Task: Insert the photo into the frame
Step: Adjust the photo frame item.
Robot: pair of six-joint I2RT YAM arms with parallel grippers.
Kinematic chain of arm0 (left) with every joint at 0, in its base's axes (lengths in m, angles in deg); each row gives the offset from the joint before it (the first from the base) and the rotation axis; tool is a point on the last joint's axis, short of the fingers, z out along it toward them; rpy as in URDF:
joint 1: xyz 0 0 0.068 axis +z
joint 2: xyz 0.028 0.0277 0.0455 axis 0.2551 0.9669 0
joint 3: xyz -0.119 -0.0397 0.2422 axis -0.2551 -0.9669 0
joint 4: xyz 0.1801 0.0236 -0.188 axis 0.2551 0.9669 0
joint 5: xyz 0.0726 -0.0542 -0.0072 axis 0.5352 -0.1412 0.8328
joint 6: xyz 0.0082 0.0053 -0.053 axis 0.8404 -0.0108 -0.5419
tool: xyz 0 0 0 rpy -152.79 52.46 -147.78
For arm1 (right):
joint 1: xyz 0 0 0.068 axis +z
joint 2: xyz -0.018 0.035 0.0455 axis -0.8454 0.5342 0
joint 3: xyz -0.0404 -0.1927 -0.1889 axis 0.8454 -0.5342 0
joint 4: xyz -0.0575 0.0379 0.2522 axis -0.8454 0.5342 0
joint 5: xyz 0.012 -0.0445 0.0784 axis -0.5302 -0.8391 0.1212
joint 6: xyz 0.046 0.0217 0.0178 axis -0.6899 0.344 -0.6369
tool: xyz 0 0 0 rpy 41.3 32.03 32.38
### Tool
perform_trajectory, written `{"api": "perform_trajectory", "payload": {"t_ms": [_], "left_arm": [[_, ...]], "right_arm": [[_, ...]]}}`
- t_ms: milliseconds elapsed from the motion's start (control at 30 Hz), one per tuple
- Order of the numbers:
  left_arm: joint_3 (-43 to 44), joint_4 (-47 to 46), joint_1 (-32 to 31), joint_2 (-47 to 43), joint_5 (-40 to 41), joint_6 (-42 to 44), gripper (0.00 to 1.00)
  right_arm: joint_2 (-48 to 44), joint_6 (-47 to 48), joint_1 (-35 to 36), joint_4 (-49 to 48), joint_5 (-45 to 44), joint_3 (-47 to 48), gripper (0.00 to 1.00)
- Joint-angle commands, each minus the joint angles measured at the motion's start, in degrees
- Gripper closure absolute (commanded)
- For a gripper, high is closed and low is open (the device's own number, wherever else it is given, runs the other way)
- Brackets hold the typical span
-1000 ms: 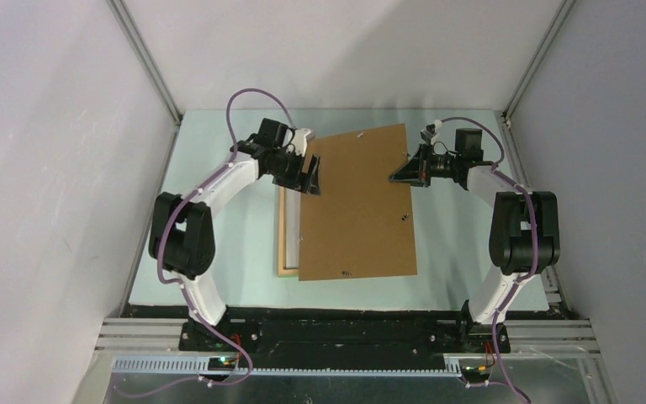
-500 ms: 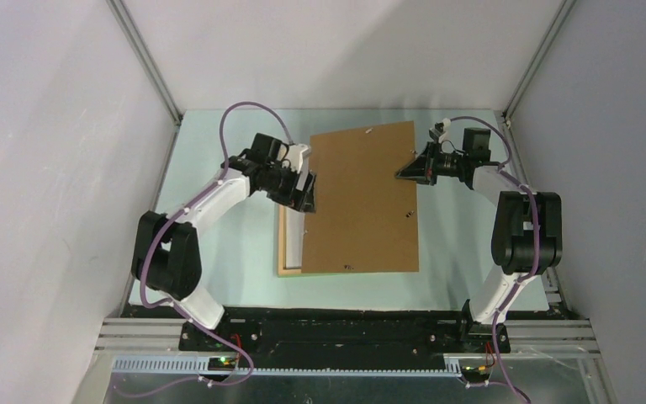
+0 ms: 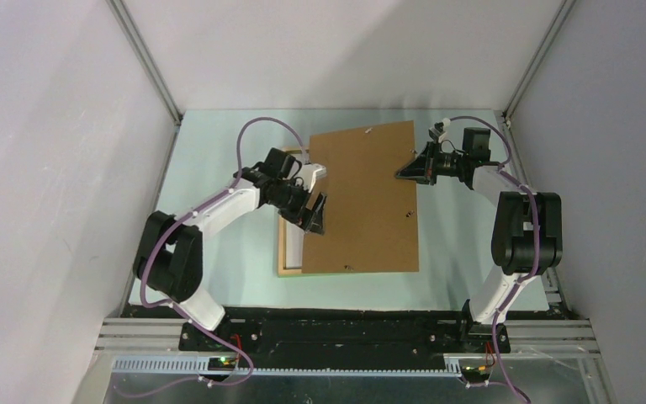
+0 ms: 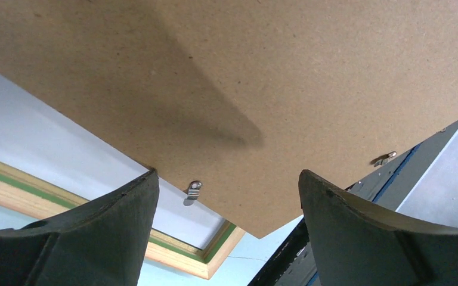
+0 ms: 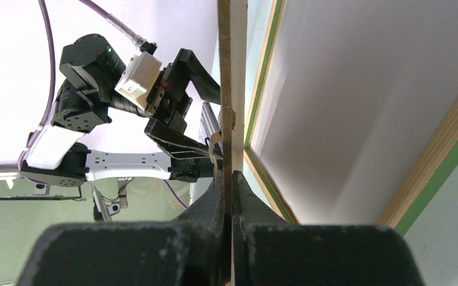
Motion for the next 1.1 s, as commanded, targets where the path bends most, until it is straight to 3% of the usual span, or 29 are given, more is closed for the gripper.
{"api": "perform_trajectory", "payload": {"t_ms": [0, 1067], "left_arm": [[-0.73, -0.52, -1.17, -2.88, -1.70, 1.77, 0.09], [-4.77, -0.33, -3.68, -5.19, -3.28, 4.30, 0.10]], "right_arm": [[-3.36, -1.09, -0.21, -0.95, 4.16, 1.06, 1.00], [-3.48, -1.90, -1.19, -2.13, 4.24, 1.08, 1.00]]}}
